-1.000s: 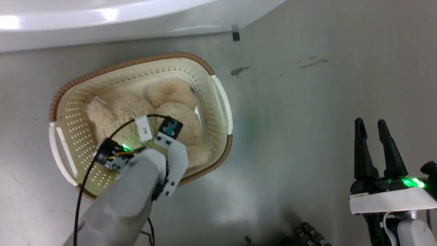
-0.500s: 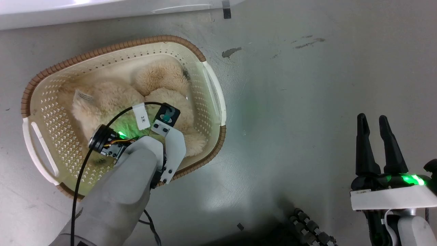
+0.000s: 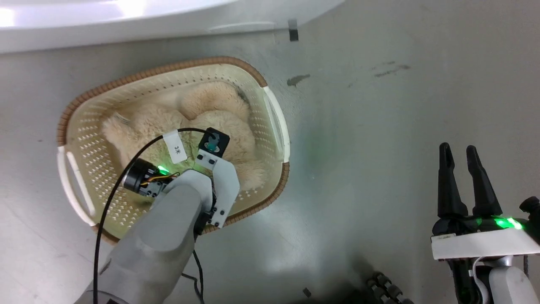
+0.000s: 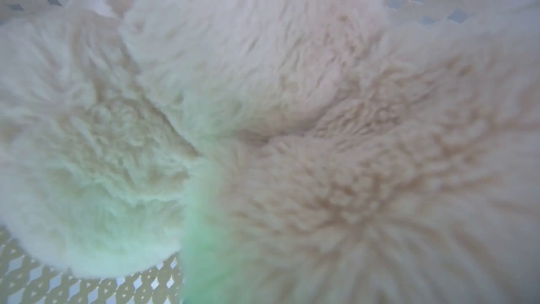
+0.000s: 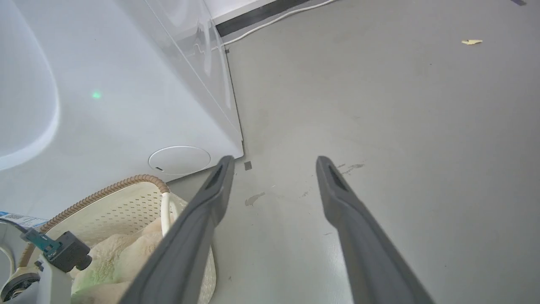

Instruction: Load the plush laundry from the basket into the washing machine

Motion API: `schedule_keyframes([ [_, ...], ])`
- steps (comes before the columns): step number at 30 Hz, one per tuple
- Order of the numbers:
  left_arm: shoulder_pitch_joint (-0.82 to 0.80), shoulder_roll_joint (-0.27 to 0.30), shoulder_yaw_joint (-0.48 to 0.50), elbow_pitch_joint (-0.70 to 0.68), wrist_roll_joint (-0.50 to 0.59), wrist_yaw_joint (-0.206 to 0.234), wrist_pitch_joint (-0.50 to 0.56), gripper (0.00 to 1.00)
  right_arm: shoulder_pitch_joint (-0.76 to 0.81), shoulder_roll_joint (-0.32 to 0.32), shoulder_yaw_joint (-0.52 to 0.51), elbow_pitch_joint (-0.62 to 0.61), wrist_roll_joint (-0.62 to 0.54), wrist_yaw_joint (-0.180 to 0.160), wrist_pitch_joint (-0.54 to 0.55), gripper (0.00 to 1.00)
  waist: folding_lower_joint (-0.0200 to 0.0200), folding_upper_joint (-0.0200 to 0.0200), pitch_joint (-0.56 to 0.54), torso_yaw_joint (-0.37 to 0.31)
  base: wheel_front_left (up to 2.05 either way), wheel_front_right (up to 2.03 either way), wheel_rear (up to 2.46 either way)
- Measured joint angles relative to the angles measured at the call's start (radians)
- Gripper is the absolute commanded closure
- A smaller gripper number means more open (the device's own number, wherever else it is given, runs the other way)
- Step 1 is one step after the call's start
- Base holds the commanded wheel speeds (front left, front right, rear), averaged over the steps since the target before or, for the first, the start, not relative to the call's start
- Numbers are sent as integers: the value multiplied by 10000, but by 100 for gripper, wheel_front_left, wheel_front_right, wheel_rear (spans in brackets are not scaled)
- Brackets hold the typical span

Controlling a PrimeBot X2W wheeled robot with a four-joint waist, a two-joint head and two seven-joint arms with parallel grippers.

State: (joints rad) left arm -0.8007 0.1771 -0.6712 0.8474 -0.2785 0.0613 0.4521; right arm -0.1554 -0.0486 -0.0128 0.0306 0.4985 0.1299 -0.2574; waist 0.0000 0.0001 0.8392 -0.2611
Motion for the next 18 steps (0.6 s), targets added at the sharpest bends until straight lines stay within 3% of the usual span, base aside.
schedule_keyframes([
  [18, 1072, -940, 424, 215, -1323, -301, -1848, 100, 34, 2, -205, 775, -675, 0, 0, 0, -1, 0, -2430, 1048, 0, 0, 0],
])
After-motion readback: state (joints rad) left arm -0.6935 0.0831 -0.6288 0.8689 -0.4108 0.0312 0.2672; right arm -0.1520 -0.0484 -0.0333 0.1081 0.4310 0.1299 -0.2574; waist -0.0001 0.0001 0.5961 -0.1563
